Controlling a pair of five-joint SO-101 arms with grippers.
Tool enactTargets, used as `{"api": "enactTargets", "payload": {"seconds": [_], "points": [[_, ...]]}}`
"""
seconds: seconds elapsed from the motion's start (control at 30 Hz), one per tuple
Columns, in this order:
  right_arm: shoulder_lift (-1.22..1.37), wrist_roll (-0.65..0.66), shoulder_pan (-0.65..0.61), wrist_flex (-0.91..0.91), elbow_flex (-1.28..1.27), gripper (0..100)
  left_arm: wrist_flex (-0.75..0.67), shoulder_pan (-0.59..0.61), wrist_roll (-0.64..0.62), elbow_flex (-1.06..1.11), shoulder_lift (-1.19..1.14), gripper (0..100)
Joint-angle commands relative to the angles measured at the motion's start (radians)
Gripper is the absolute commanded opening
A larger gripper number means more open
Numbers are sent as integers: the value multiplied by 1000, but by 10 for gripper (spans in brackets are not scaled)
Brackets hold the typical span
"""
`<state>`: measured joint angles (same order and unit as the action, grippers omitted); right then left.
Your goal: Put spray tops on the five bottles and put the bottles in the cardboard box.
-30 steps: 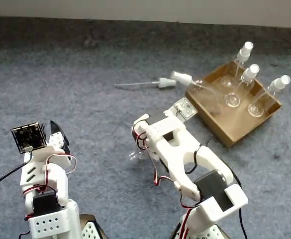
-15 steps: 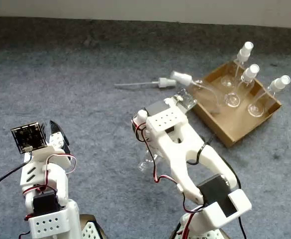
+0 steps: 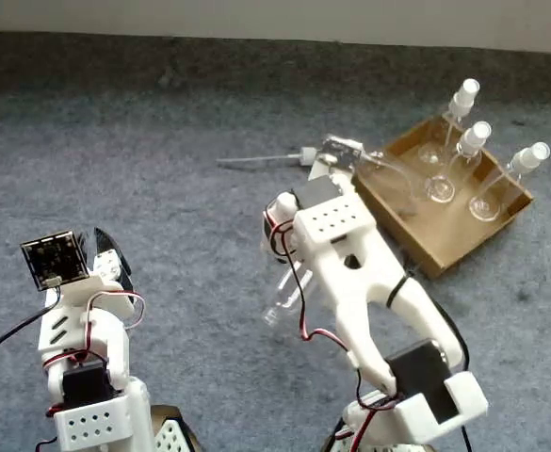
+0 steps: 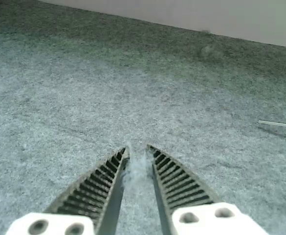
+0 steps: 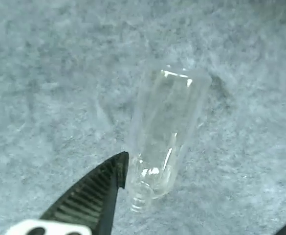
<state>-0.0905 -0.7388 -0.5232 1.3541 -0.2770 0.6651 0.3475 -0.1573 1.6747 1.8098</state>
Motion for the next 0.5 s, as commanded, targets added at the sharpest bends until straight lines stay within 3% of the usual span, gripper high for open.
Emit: {"api": "enactTargets", "payload": {"seconds": [0.0, 0.2, 0.4, 0.47], "points": [[-130, 21, 22, 68, 97, 465, -2, -16, -5, 21, 2, 8], [-223, 23, 51, 91, 74, 465, -2, -16, -5, 21, 2, 8], [-246, 29, 202, 93, -24, 464, -2, -16, -5, 21, 2, 8], [-229, 106, 269, 67, -31, 464, -2, -16, -5, 21, 2, 8]]}}
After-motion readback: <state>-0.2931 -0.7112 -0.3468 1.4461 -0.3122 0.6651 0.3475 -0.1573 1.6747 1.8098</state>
